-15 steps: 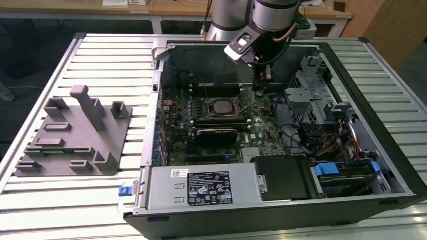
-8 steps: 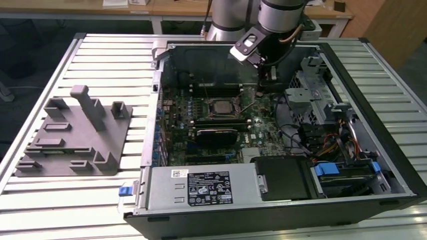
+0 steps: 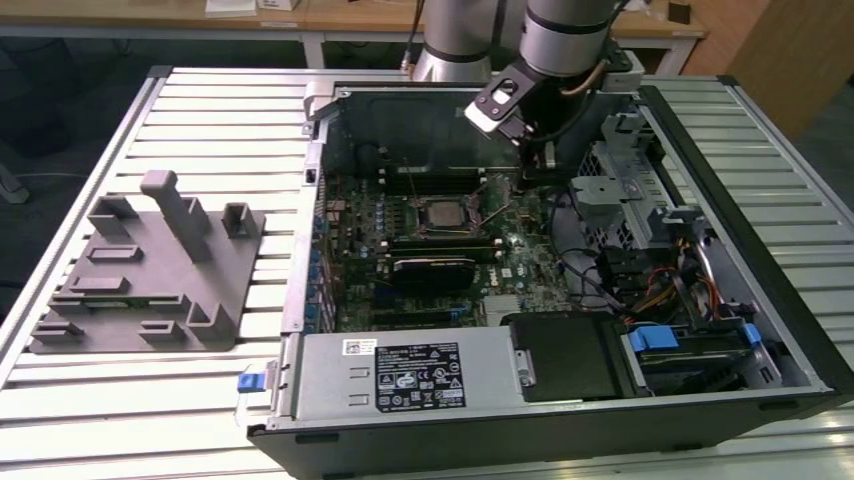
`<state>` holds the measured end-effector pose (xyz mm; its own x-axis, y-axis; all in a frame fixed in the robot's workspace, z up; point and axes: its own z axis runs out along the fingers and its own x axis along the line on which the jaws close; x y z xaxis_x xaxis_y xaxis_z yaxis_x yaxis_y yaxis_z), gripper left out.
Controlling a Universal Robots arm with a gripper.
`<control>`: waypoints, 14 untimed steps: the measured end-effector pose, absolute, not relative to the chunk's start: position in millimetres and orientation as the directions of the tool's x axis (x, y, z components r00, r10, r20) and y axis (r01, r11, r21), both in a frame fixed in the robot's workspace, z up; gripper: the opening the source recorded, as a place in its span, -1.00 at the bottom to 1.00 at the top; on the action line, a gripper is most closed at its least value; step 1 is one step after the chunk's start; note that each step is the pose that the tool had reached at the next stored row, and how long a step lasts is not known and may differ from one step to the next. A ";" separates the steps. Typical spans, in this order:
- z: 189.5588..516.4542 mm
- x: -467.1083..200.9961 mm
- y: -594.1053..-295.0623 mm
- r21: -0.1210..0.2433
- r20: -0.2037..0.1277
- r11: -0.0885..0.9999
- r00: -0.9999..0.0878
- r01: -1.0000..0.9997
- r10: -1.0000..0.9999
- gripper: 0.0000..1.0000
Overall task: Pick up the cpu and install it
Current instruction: 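Close the cpu cover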
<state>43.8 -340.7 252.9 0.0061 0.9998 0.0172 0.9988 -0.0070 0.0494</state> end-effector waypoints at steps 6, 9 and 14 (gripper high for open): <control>242.0 43.8 -340.7 0.048 0.017 -0.007 0.007 0.999 1.000 -0.79; 237.4 43.3 -340.7 0.047 0.017 -0.008 0.007 0.999 1.000 -0.79; 231.9 39.1 -340.7 0.046 0.017 -0.008 0.007 0.999 1.000 -0.79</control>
<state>39.1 -340.7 231.9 0.0072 0.9998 0.0171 0.9989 -0.0080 0.0460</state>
